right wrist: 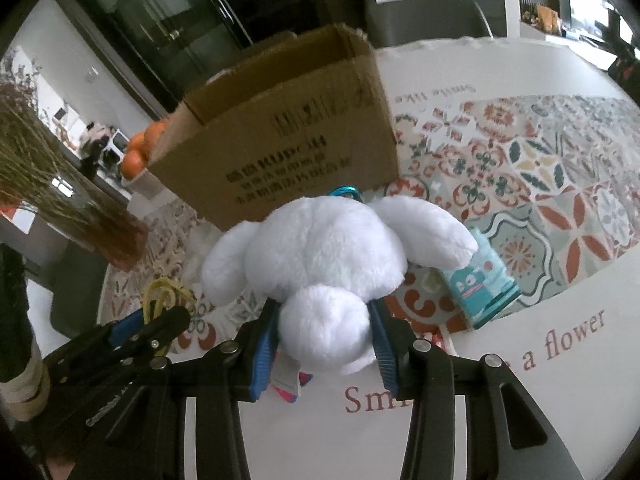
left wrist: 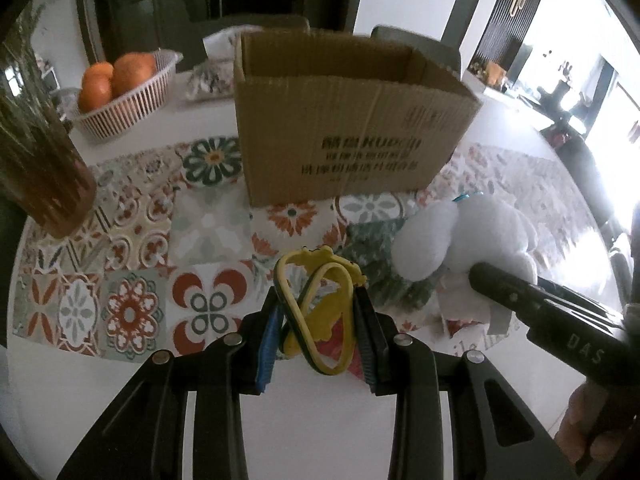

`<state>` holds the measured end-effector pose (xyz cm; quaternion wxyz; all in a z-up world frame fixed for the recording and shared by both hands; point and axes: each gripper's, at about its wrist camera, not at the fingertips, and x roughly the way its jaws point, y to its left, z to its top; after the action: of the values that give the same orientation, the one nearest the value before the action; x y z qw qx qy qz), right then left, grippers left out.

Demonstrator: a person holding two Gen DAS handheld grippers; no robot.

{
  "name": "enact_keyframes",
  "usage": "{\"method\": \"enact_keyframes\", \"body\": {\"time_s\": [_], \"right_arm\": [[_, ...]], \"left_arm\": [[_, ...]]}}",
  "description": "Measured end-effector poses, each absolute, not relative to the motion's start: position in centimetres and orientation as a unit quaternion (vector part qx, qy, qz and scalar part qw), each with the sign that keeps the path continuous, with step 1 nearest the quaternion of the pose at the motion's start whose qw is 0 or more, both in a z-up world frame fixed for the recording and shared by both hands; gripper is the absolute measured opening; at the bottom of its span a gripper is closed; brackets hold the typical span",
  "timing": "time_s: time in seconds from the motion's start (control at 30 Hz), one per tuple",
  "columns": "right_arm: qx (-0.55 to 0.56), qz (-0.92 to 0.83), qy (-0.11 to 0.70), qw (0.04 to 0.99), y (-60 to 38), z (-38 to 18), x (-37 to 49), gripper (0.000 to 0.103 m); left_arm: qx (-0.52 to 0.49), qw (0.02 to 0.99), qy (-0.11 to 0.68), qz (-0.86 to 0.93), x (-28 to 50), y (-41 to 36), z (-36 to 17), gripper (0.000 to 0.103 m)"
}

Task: Organize soft objects
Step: 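Carry the yellow toy and bunny plush into the box and release both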

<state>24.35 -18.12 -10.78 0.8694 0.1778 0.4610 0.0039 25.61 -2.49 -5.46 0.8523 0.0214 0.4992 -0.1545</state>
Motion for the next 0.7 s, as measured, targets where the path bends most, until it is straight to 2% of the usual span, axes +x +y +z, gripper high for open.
{"method": "enact_keyframes", "body": {"time_s": [0.7], "right_arm": [[0.151,0.02,0.338,0.929,-18.4,-1.8,22.0,0.044]], "left_arm": [[0.015,0.911,0.378,-0.164,23.2,-2.8,3.6,0.034]]}}
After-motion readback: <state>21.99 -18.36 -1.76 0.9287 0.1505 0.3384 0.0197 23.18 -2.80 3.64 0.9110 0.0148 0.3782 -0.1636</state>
